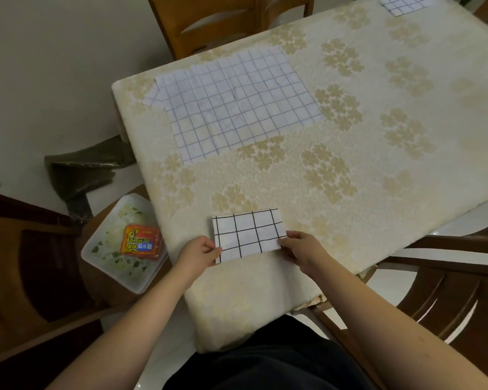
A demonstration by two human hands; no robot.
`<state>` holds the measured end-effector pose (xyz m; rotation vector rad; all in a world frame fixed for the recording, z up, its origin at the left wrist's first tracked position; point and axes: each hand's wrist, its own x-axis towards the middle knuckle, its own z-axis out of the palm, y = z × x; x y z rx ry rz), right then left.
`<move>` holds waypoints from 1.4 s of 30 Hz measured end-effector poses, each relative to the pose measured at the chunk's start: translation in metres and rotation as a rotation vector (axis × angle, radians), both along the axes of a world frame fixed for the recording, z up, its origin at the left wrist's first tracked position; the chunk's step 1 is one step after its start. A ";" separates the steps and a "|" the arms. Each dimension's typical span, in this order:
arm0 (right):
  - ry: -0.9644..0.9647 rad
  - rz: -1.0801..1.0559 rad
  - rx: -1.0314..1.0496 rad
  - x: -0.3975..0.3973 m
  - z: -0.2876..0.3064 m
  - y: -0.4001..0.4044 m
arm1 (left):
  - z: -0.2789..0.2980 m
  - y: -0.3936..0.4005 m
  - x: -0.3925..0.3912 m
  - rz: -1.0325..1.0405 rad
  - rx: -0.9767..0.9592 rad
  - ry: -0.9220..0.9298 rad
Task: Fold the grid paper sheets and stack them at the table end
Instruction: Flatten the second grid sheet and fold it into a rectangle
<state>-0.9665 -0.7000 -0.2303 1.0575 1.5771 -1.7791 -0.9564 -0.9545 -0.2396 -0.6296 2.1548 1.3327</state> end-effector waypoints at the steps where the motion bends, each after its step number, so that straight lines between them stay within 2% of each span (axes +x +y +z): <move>1: 0.007 0.042 -0.020 -0.001 0.003 0.002 | 0.000 -0.001 0.001 0.003 0.014 -0.002; 5: 0.097 0.217 -0.111 -0.003 0.016 0.012 | 0.009 -0.005 0.002 0.013 0.205 -0.006; 11: 0.208 0.249 -0.202 -0.007 0.035 0.028 | 0.032 0.006 0.003 0.062 0.368 0.026; 15: 0.313 0.285 -0.089 -0.008 0.042 0.031 | 0.048 0.016 0.004 0.079 0.455 -0.012; 19: 0.365 0.335 -0.042 -0.006 0.047 0.033 | 0.052 0.032 0.003 0.306 0.362 0.004; 22: 0.354 0.329 -0.082 -0.002 0.055 0.035 | 0.058 0.041 0.005 0.419 0.398 0.008; 31: 0.370 0.296 -0.201 0.024 0.083 0.051 | 0.084 0.042 0.031 0.327 0.442 0.044; 42: 0.361 0.160 -0.030 0.119 0.102 0.015 | 0.117 0.014 0.104 0.291 0.489 0.051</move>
